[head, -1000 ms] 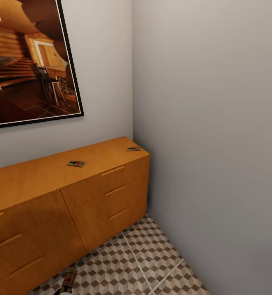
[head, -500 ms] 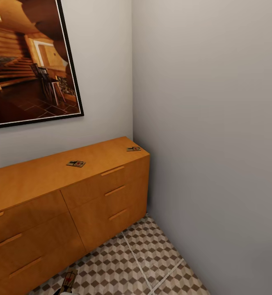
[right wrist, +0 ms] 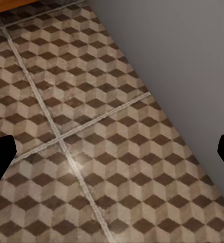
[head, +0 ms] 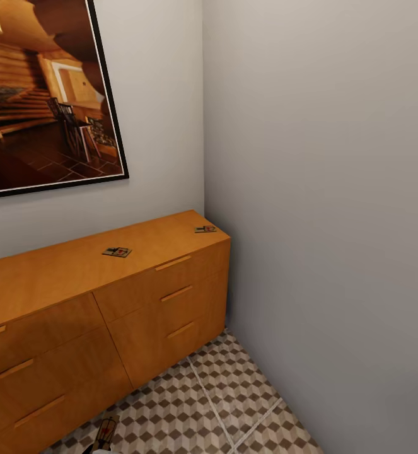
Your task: Take the four mousetraps from the cabinet in the bathroom and place them on the bathroom floor. Make sure all four end up on the same floor surface, and ensure that at least two of them are either under or directly next to the same bathroom sink.
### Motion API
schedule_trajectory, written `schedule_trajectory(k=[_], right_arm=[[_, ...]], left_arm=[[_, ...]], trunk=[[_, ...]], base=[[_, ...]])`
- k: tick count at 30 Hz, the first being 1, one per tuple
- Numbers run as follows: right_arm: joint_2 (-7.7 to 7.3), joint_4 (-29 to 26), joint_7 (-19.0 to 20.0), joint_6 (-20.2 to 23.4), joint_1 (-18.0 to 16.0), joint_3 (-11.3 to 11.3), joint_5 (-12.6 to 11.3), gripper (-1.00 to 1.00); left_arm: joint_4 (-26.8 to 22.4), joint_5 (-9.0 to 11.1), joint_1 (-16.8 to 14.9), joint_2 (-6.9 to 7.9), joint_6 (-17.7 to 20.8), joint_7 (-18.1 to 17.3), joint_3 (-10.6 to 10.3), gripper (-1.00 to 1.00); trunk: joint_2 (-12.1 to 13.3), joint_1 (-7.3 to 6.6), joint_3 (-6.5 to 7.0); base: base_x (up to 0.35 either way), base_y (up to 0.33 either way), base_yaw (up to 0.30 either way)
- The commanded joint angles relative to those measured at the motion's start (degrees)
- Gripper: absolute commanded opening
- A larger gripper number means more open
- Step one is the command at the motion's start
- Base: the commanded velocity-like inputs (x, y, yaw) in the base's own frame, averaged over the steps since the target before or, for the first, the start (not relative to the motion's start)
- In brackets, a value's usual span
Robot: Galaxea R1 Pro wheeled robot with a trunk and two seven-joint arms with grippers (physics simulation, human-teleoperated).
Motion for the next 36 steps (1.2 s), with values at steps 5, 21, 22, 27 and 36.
schedule_trajectory(k=[5,21,22,27,36], right_arm=[[-0.04,0.0,-0.4,-0.1,0.0,0.1,0.4,1.00],[-0.20,0.0,-0.4,-0.1,0.0,0.1,0.4,1.00],[-0.20,0.0,-0.4,-0.1,0.0,0.1,0.4,1.00],[-0.22,0.0,-0.4,-0.1,0.0,0.1,0.4,1.00],[-0.21,0.0,-0.4,-0.1,0.0,0.1,0.4,1.00]], left_arm=[[0.1,-0.1,0.0,-0.03,-0.2,0.5,-0.5,-1.00],[0.0,-0.3,0.0,-3.01,-0.3,-0.2,-0.6,-1.00],[0.0,-0.3,0.0,-3.37,-0.3,-0.2,-0.6,-1.00],[0.1,-0.2,0.0,-3.69,-0.1,-0.1,-0.6,-1.00],[0.1,-0.2,0.0,-1.98,0.0,-0.2,-0.6,-1.00]], trunk=[[0.0,0.00,-0.05],[0.0,0.00,-0.05],[0.0,0.00,-0.05],[0.0,0.00,-0.05],[0.0,0.00,-0.05]], base=[[0.000,0.000,0.000],[0.000,0.000,0.000],[0.000,0.000,0.000],[0.000,0.000,0.000],[0.000,0.000,0.000]])
